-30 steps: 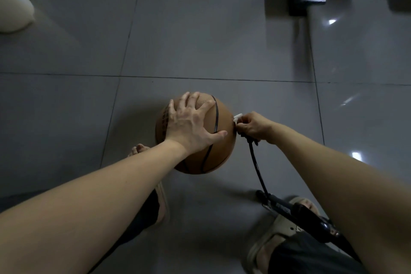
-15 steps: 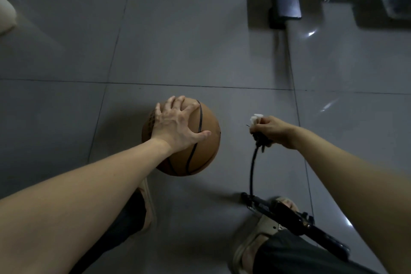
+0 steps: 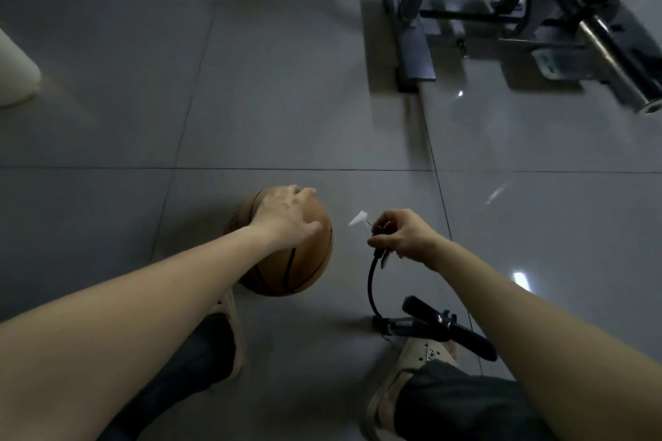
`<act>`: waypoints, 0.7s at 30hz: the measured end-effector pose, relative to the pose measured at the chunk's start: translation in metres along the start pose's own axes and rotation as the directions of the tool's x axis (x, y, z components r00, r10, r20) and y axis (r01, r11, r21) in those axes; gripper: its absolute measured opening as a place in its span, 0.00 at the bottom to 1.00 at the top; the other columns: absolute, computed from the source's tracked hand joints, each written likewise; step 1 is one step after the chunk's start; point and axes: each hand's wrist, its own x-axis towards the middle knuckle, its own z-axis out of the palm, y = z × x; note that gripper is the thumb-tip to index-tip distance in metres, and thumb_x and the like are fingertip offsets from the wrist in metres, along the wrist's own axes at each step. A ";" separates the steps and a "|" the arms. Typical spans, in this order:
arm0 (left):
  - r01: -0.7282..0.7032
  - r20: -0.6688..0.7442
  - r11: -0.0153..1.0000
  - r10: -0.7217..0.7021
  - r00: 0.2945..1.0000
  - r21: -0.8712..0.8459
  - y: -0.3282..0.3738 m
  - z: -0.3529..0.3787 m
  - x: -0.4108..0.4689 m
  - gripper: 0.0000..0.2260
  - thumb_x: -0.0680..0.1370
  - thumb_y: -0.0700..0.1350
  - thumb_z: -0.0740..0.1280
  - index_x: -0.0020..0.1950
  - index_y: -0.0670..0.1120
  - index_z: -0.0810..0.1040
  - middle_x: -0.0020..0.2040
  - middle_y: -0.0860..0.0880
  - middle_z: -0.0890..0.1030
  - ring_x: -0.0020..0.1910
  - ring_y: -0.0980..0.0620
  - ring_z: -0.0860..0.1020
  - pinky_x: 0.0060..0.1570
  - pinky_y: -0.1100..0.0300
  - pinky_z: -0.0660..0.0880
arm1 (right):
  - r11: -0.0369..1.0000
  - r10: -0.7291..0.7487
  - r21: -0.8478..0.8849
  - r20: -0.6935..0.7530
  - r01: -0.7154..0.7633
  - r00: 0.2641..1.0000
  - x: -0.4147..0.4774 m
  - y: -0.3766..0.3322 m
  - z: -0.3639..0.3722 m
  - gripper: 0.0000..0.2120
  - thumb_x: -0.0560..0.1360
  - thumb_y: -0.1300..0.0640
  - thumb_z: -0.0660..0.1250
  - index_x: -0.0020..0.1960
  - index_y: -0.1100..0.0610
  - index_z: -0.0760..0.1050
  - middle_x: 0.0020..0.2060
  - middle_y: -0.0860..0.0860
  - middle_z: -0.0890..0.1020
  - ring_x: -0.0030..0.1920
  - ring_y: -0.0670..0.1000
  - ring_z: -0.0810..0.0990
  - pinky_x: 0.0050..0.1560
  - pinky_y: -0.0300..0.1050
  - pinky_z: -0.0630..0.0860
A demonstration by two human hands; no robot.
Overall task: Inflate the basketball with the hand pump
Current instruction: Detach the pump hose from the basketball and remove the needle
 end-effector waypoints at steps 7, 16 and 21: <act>-0.032 0.249 0.904 0.151 0.957 -0.426 0.057 -0.019 -0.043 0.19 0.79 0.47 0.66 0.70 0.49 0.74 0.60 0.47 0.79 0.56 0.49 0.79 0.61 0.49 0.76 | 0.998 -0.055 -0.018 -0.014 0.055 0.998 -0.031 -0.010 0.019 0.12 0.71 0.66 0.76 0.53 0.63 0.80 0.46 0.56 0.85 0.43 0.50 0.84 0.41 0.37 0.78; -0.043 0.250 0.940 0.135 0.959 -0.340 0.063 -0.009 -0.064 0.04 0.78 0.43 0.71 0.46 0.47 0.85 0.35 0.50 0.82 0.31 0.56 0.78 0.28 0.67 0.71 | 0.984 -0.140 -0.113 0.006 0.140 0.990 -0.053 -0.006 0.035 0.12 0.71 0.59 0.77 0.52 0.60 0.81 0.44 0.54 0.86 0.44 0.51 0.85 0.50 0.49 0.83; -0.042 0.196 0.910 0.134 0.971 -0.413 0.061 -0.001 -0.063 0.06 0.78 0.43 0.70 0.40 0.50 0.83 0.35 0.50 0.81 0.33 0.54 0.78 0.30 0.65 0.72 | 0.981 0.034 0.179 0.208 -0.072 0.978 -0.059 0.008 0.022 0.18 0.79 0.50 0.67 0.59 0.64 0.79 0.52 0.60 0.85 0.53 0.59 0.85 0.55 0.54 0.81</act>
